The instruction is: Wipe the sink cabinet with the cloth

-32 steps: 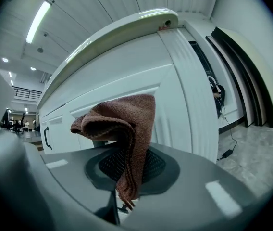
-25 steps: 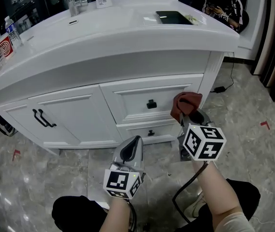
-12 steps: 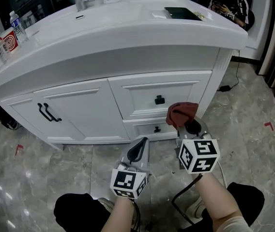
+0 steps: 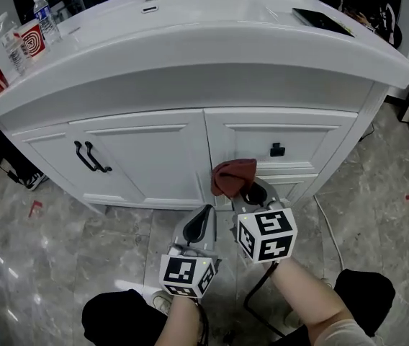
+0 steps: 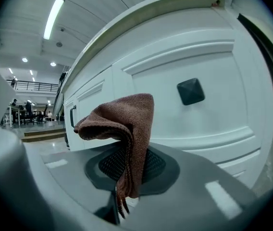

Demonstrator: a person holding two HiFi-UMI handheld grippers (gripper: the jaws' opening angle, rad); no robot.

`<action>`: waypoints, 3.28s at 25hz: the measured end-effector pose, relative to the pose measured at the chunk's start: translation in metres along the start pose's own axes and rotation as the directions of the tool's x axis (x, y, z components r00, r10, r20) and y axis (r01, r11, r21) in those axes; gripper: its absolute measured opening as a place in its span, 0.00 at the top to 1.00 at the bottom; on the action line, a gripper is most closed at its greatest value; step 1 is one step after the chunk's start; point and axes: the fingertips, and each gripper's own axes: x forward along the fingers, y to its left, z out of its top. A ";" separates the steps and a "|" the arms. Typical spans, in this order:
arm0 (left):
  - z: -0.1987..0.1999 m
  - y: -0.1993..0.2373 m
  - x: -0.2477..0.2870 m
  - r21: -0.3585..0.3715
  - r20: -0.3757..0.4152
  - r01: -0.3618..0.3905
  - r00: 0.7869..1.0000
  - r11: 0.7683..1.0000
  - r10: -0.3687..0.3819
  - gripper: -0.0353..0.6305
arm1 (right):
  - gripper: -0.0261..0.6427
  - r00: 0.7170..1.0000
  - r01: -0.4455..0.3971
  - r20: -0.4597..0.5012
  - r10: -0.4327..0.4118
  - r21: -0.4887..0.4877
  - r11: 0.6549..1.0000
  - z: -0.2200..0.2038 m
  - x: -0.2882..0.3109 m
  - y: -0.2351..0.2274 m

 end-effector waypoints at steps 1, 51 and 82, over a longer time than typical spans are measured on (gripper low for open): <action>0.000 0.006 -0.002 -0.002 0.002 -0.010 1.000 1.000 0.010 0.95 | 0.84 1.000 -0.014 -0.003 0.014 0.002 1.000 -0.001 0.006 0.007; -0.041 -0.097 0.055 -0.025 -0.070 0.165 0.984 0.986 -0.167 0.95 | 0.84 0.938 0.347 -0.047 -0.344 0.158 0.925 -0.024 -0.097 -0.185; -0.061 0.031 0.014 -0.088 -0.076 -0.059 0.996 0.994 0.053 0.95 | 0.84 0.992 -0.014 -0.126 0.019 0.044 0.999 -0.096 0.033 -0.019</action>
